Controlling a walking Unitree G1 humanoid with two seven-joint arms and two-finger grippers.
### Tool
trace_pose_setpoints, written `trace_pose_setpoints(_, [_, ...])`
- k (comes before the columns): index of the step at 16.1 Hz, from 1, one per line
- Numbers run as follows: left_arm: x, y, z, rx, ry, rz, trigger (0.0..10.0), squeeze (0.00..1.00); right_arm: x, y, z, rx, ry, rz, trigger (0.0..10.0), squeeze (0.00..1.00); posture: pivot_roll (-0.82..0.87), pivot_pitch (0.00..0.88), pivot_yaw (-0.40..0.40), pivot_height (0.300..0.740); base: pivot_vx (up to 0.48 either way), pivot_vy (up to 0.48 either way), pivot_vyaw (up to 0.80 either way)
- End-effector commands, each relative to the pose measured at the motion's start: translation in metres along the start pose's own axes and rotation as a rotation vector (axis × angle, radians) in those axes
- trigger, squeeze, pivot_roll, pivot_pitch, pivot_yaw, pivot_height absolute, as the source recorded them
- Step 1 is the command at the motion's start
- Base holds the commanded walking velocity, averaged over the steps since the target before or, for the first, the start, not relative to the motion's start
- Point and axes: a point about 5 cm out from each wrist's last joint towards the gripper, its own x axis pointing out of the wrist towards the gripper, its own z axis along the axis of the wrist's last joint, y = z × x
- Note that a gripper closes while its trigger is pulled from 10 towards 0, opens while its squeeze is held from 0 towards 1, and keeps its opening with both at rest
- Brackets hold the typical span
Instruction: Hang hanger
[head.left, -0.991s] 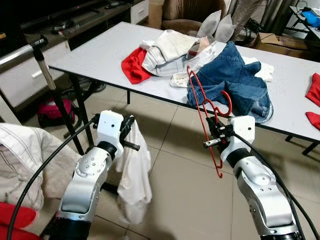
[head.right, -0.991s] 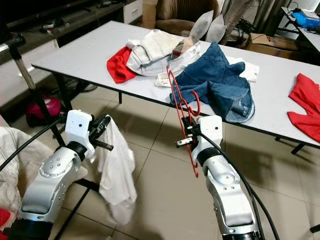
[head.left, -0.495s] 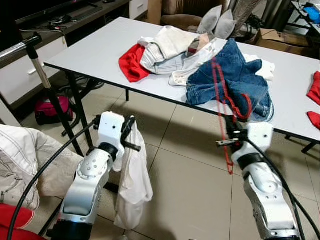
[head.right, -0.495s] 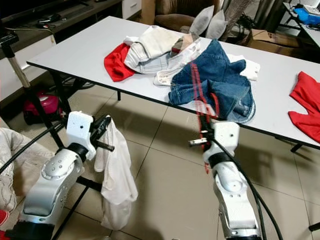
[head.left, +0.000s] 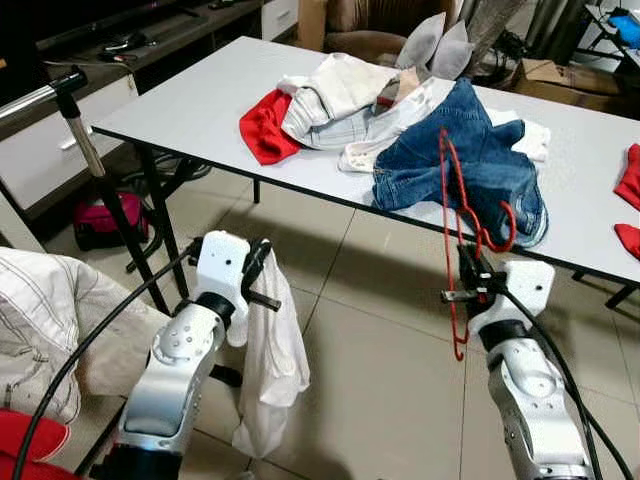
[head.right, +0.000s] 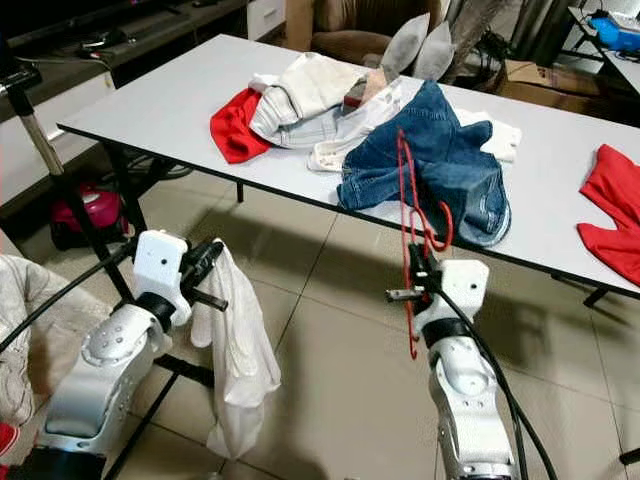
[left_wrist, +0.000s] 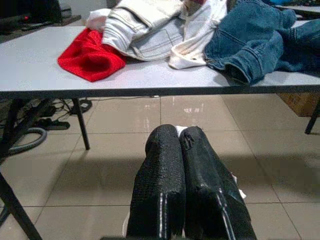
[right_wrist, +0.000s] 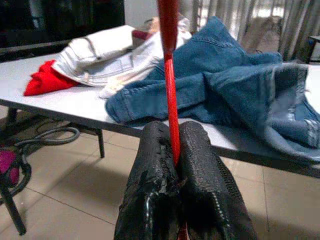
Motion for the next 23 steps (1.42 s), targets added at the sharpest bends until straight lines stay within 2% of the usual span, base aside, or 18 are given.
trace_pose_setpoints(1, [0.002, -0.002, 0.005, 0.004, -0.033, -0.019, 10.0, 0.00, -0.002, -0.007, 0.001, 0.013, -0.015, -0.025, 10.0, 0.00, 0.00, 0.010, -0.037, 0.740, 0.000, 0.000, 0.00])
trace_pose_setpoints(3, [0.003, -0.002, 0.006, 0.005, -0.039, -0.019, 10.0, 0.00, -0.002, -0.007, 0.004, 0.007, -0.022, -0.024, 10.0, 0.00, 0.00, 0.012, -0.034, 0.740, 0.000, 0.000, 0.00])
trace_pose_setpoints(5, [0.005, -0.001, 0.008, -0.003, -0.050, -0.012, 10.0, 0.00, 0.002, -0.006, 0.012, -0.089, -0.033, -0.015, 10.0, 0.00, -0.01, 0.010, -0.032, 0.740, 0.000, 0.000, 0.00])
trace_pose_setpoints(8, [0.009, -0.004, 0.014, -0.014, -0.076, -0.012, 10.0, 0.00, 0.012, -0.009, 0.026, -0.201, -0.052, -0.071, 10.0, 0.00, -0.01, 0.009, -0.035, 0.740, 0.000, 0.000, -0.80])
trace_pose_setpoints(11, [0.008, -0.003, 0.014, -0.015, -0.080, -0.013, 10.0, 0.00, 0.014, -0.008, 0.028, -0.188, -0.052, -0.097, 10.0, 0.00, 0.00, 0.006, -0.037, 0.740, 0.000, 0.000, -0.80])
trace_pose_setpoints(13, [0.008, -0.001, 0.016, -0.023, -0.090, -0.014, 10.0, 0.00, 0.014, -0.007, 0.030, -0.262, -0.055, -0.108, 10.0, 0.00, 0.00, 0.003, -0.035, 0.740, 0.000, 0.000, -0.80])
trace_pose_setpoints(15, [0.008, 0.000, 0.017, -0.040, -0.094, -0.015, 10.0, 0.00, 0.014, -0.007, 0.030, -0.263, -0.066, -0.117, 10.0, 0.00, 0.00, 0.000, -0.030, 0.740, 0.000, 0.000, -0.66])
trace_pose_setpoints(17, [0.008, -0.001, 0.019, -0.053, -0.097, -0.029, 10.0, 0.00, 0.014, -0.005, 0.036, -0.317, -0.110, -0.128, 10.0, 0.00, 0.01, 0.000, -0.022, 0.740, 0.129, 0.000, 0.00])
trace_pose_setpoints(19, [0.008, 0.000, 0.019, -0.056, -0.098, -0.033, 10.0, 0.00, 0.014, -0.001, 0.036, -0.315, -0.115, -0.127, 10.0, 0.00, 0.00, 0.000, -0.016, 0.740, 0.264, 0.000, 0.00])
trace_pose_setpoints(21, [0.010, 0.001, 0.019, -0.064, -0.099, -0.037, 10.0, 0.00, 0.014, 0.001, 0.032, -0.261, -0.091, -0.116, 10.0, 0.00, 0.00, 0.000, -0.012, 0.740, 0.281, 0.000, 0.00])
trace_pose_setpoints(23, [0.012, 0.001, 0.020, -0.068, -0.101, -0.040, 10.0, 0.00, 0.013, -0.002, 0.032, -0.268, -0.087, -0.130, 10.0, 0.00, 0.00, 0.000, -0.006, 0.740, 0.311, 0.000, -0.80])
